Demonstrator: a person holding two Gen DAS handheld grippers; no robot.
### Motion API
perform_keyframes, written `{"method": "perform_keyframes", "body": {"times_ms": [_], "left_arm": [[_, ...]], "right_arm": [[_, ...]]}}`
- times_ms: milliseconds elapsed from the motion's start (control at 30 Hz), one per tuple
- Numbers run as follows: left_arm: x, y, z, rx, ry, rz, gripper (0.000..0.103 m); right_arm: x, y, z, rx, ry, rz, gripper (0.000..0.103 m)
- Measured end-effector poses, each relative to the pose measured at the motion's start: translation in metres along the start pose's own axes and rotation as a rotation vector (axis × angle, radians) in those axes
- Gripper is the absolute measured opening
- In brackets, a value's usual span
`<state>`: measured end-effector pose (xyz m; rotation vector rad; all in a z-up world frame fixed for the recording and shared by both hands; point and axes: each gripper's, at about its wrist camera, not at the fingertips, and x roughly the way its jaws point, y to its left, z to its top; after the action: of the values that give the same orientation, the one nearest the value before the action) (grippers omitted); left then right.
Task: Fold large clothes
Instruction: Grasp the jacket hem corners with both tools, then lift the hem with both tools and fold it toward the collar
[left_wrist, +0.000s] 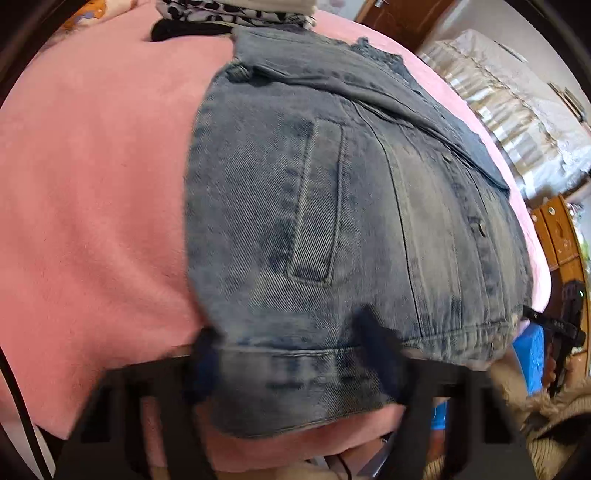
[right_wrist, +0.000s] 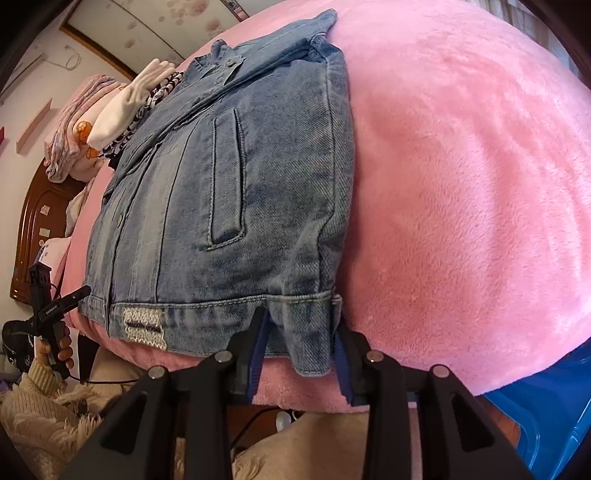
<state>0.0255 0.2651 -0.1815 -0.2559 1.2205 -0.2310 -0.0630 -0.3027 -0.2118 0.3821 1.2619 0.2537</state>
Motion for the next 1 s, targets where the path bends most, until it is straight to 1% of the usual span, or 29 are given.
{"method": "perform_keyframes", "body": {"times_ms": [33, 67, 100, 133, 200, 267, 333, 400, 533, 667, 733, 833, 933, 1000], "left_arm": [[-0.003, 0.001, 0.002, -0.026, 0.001, -0.011, 0.027], [-0.007, 0.002, 0.004, -0.046, -0.003, 0.001, 0.018], [-0.010, 0.002, 0.004, -0.061, -0.001, 0.006, 0.014], [-0.014, 0.001, 0.005, -0.067, -0.003, 0.013, 0.012], [-0.023, -0.007, 0.004, -0.058, -0.015, 0.042, 0.011], [-0.032, -0.014, 0.002, -0.047, -0.027, 0.062, 0.011], [-0.041, -0.021, 0.000, -0.042, -0.024, 0.052, 0.011], [-0.049, -0.027, -0.001, -0.036, -0.028, 0.047, 0.011], [-0.070, -0.034, -0.002, -0.056, -0.036, 0.011, 0.011], [-0.094, -0.049, -0.002, -0.043, -0.048, -0.019, 0.011], [-0.106, -0.056, 0.000, -0.047, -0.048, -0.047, 0.011], [-0.117, -0.056, 0.010, -0.081, -0.041, -0.073, 0.011], [-0.120, -0.041, 0.031, -0.179, -0.028, -0.114, 0.011], [-0.124, -0.032, 0.045, -0.231, -0.035, -0.131, 0.011]], "right_arm": [[-0.001, 0.001, 0.000, -0.003, 0.001, -0.009, 0.032], [-0.003, 0.004, 0.001, -0.007, -0.002, -0.023, 0.026], [-0.005, 0.008, 0.001, -0.017, -0.005, -0.039, 0.022], [-0.008, 0.012, 0.002, -0.029, -0.010, -0.058, 0.021], [-0.014, 0.021, 0.004, -0.048, -0.026, -0.093, 0.018], [-0.024, 0.025, 0.007, -0.048, -0.050, -0.105, 0.016], [-0.037, 0.029, 0.009, -0.049, -0.073, -0.100, 0.014], [-0.048, 0.034, 0.009, -0.069, -0.077, -0.102, 0.012], [-0.072, 0.042, 0.007, -0.104, -0.111, -0.071, 0.010], [-0.105, 0.049, 0.009, -0.113, -0.181, -0.042, 0.009], [-0.119, 0.054, 0.015, -0.114, -0.211, -0.027, 0.008], [-0.140, 0.054, 0.026, -0.100, -0.258, 0.015, 0.007], [-0.156, 0.050, 0.047, -0.057, -0.299, 0.079, 0.007], [-0.166, 0.048, 0.068, -0.020, -0.334, 0.116, 0.007]]}}
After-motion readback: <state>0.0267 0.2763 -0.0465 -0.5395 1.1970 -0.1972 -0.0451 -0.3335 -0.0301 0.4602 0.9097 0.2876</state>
